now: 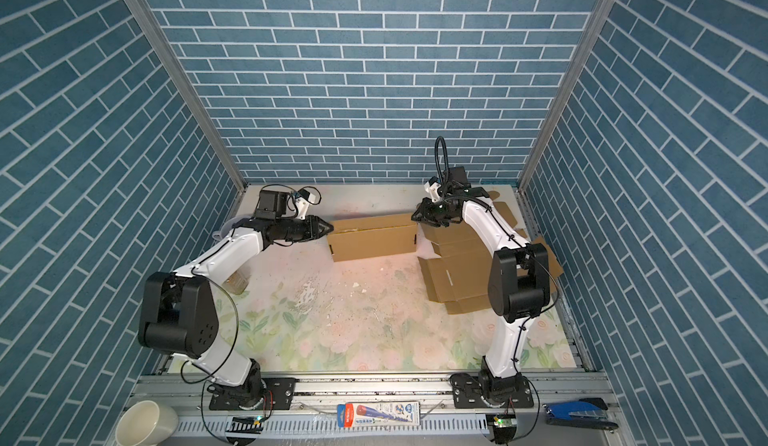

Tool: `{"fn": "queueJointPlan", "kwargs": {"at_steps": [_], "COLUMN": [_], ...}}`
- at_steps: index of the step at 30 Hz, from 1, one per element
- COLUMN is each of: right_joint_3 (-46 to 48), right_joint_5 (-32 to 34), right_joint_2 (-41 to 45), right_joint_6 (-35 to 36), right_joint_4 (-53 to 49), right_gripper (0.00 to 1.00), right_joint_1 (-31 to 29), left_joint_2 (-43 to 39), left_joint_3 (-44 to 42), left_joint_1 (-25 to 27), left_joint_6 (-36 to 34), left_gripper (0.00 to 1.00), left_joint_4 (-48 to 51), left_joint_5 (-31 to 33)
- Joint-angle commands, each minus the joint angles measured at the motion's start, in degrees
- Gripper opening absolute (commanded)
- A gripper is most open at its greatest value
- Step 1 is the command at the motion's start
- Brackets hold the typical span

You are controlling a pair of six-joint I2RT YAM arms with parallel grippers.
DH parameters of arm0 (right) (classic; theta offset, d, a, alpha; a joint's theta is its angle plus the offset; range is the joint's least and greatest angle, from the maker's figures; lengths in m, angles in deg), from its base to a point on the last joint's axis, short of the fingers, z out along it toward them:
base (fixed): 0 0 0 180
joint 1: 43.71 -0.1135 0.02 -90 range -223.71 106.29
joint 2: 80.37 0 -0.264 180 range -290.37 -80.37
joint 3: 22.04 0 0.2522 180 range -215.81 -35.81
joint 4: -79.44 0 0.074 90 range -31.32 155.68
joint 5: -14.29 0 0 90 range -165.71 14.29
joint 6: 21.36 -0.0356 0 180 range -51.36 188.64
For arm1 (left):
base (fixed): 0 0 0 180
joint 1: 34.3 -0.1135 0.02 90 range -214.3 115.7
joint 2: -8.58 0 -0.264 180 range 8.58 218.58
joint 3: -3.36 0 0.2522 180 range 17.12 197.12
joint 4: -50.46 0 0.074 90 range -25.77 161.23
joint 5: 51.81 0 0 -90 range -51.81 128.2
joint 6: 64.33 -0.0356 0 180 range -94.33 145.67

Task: Fold the paper box

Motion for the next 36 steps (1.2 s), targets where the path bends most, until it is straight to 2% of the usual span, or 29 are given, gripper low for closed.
{"fn": "queueJointPlan", "kwargs": {"at_steps": [1,8,11,16,20,28,36], "right_joint_3": [2.7,18.2,24.3,29.8,30.3,29.9,28.5], "right_joint_5": [-6.2,-4.3,-3.1,-2.9,-3.6,3.9,4.5], "right_joint_2": [0.9,10.4,14.2,19.3,19.4,14.1,8.1], "right_joint_6": [-3.5,-3.8,-3.8,-4.2,-5.3,-9.7,-12.2], "right_joint_4": [4.0,8.5,8.7,8.5,8.0,6.9,7.6], "right_gripper": [0.25,0.27,0.36,0.58,0.67,0.68,0.64], "right_joint_1": [-0.5,-1.6,-2.7,-3.1,-3.1,-4.9,-8.6], "left_joint_2": [0.5,-10.6,-14.8,-20.9,-22.8,-21.5,-16.4], "left_joint_3": [0.5,-11.8,-16.0,-18.4,-19.0,-23.5,-27.6], "left_joint_1": [0.8,0.9,0.9,0.8,0.8,1.5,5.4], "left_joint_6": [0.0,-2.0,-1.4,-1.8,-0.8,2.4,7.9], "left_gripper": [0.36,0.46,0.55,0.69,0.72,0.72,0.72], "left_joint_4": [1.6,1.6,2.8,7.7,8.6,8.4,-0.5], "left_joint_5": [-0.5,2.1,2.6,5.8,6.3,13.2,12.8]}}
